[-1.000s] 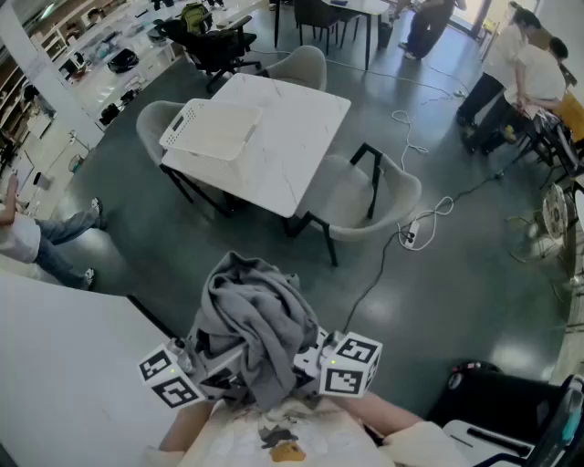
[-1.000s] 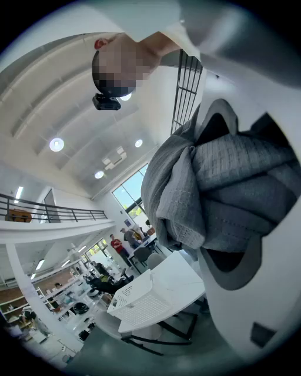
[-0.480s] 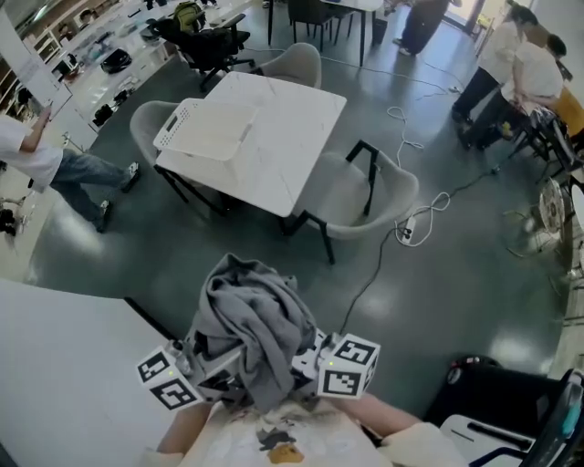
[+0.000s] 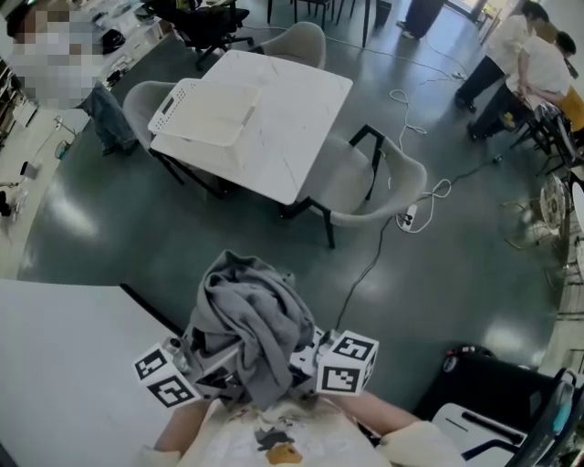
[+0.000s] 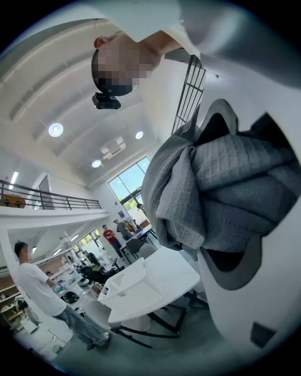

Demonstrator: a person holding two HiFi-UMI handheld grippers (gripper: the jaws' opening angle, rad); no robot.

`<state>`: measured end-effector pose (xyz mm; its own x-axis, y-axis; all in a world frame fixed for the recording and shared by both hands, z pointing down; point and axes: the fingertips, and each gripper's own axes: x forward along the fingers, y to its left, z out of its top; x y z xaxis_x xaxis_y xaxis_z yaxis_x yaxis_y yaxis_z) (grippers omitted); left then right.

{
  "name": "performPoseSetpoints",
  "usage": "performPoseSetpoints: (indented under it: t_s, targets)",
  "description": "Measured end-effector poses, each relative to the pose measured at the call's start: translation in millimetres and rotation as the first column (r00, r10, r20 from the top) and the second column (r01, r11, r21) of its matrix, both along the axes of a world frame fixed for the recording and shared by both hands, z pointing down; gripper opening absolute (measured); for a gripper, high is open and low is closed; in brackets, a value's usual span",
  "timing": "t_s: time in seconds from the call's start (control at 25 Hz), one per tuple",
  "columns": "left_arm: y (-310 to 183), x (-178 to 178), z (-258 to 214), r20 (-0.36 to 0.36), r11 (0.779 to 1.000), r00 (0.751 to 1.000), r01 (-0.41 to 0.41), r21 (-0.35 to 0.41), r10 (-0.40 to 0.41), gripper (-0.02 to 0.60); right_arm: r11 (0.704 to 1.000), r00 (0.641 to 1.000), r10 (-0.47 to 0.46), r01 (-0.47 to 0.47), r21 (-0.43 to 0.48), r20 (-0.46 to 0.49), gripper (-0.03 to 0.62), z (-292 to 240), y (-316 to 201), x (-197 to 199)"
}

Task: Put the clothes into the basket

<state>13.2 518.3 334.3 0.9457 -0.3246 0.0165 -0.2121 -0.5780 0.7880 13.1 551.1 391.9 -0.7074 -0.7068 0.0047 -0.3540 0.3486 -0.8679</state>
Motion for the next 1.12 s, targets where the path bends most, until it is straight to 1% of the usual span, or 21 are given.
performPoseSetpoints:
  t_s: [0.28,0.4,0.68,1.0,1.12]
  targets:
    - [-50,-16,10,-0.015,0.998,1.0,-0.025,-0.055,0.025,0.492,0.998,1.0,0.023,-0.024,-0.06,-0.013,0.241,7,-47,-15]
    - [-73,-23,11,-0.03,0.997,0.999,-0.034,-0.065,0.032,0.492,0.997,0.999,0.032,-0.034,-0.072,-0.028,0.241,8,-69,-22]
    - [-122,-51,6,-0.076,0.997,0.997,-0.037,-0.065,0.032,0.492,0.996,0.997,0.045,-0.05,-0.079,-0.07,0.241,4,-117,-47]
    - [-176,-100,-2,-0.118,0.999,0.993,-0.01,-0.032,0.006,0.492,0.998,0.994,0.034,-0.04,-0.049,-0.107,0.241,-4,-173,-91]
    - [-190,-117,0,-0.128,0.999,0.992,-0.021,-0.05,0.014,0.492,0.997,0.993,0.039,-0.047,-0.069,-0.114,0.241,-2,-186,-109]
